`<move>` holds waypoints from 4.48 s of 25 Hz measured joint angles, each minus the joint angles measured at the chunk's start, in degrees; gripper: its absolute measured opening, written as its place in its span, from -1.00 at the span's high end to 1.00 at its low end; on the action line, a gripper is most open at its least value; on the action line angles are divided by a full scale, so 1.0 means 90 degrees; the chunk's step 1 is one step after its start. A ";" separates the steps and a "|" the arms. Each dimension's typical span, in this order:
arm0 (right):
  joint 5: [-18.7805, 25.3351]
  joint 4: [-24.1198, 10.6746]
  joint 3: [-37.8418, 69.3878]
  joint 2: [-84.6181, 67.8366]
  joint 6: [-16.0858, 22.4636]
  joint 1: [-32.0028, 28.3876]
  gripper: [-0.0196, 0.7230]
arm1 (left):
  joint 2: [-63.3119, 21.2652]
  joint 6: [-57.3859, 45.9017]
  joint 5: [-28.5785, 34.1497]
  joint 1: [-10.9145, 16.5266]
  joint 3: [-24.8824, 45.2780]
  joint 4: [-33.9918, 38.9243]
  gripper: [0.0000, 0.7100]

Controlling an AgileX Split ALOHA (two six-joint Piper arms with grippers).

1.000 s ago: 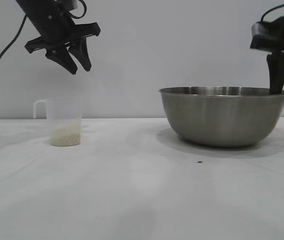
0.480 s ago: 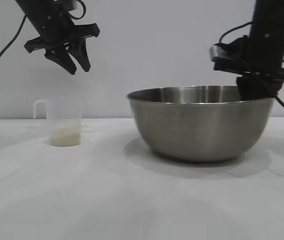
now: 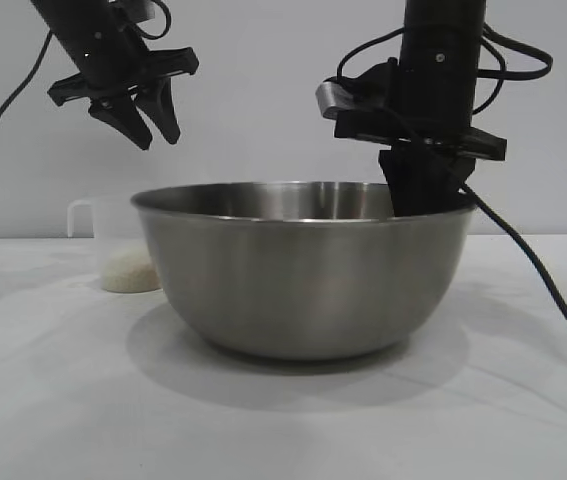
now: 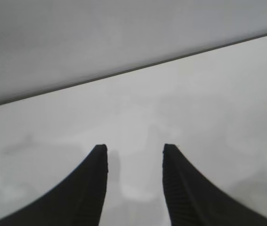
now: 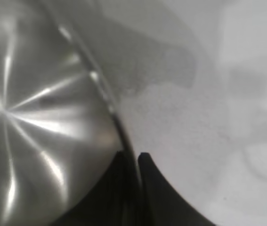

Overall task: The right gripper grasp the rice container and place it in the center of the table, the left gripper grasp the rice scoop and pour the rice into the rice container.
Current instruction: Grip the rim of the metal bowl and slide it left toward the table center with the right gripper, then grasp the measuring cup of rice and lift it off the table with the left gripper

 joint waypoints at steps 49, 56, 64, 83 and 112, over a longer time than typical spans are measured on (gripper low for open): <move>-0.0437 -0.0717 0.7797 -1.2284 0.1917 0.0429 0.03 | -0.4095 0.1149 -0.4466 -0.0442 0.6710 0.0210 0.33; -0.0497 -0.0727 0.7807 -1.2284 0.1917 0.0429 0.03 | -0.3991 0.0816 -0.6326 -0.0813 0.7973 0.0682 0.33; -0.0497 -0.0727 0.7807 -1.2284 0.1917 0.0429 0.03 | -0.2459 -0.0476 -0.8804 -0.0813 0.8442 0.1204 0.33; -0.0497 -0.0727 0.7807 -1.2284 0.1917 0.0429 0.03 | -0.0407 -0.1169 -1.0613 -0.0823 0.8081 0.1728 0.33; -0.0497 -0.0746 0.7807 -1.2284 0.1959 0.0628 0.03 | 0.0364 -0.1183 -1.0613 -0.0823 0.6450 0.1377 1.00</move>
